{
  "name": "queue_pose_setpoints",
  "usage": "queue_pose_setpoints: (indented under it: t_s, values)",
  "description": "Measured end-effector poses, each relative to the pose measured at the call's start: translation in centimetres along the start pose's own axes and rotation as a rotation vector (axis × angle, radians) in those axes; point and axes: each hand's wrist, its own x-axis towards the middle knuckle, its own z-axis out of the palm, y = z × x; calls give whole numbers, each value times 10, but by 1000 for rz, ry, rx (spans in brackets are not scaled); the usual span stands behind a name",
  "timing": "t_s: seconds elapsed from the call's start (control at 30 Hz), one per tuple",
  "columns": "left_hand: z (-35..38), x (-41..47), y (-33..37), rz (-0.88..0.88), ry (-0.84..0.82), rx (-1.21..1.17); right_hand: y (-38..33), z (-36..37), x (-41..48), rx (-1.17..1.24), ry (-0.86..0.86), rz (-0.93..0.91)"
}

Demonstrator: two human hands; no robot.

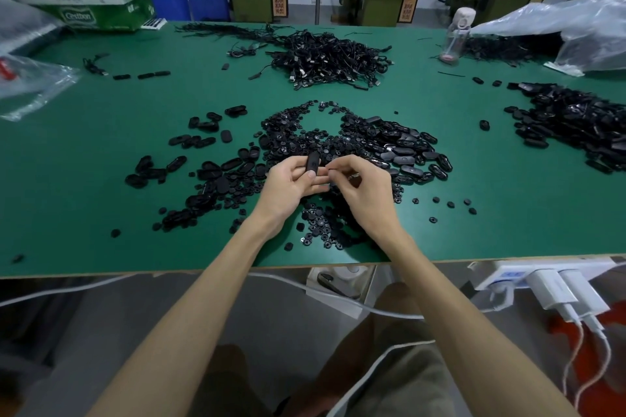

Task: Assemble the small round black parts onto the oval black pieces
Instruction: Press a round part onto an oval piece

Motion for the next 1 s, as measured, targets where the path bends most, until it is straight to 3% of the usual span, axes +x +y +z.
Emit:
queue_pose_setpoints:
  t_s: [0.2, 1.0]
  values:
    - [1, 0, 0, 1, -2, 45, -1, -4, 0, 81, 34, 61]
    - [5, -2, 0, 18, -40, 69, 2, -4, 2, 58, 19, -22]
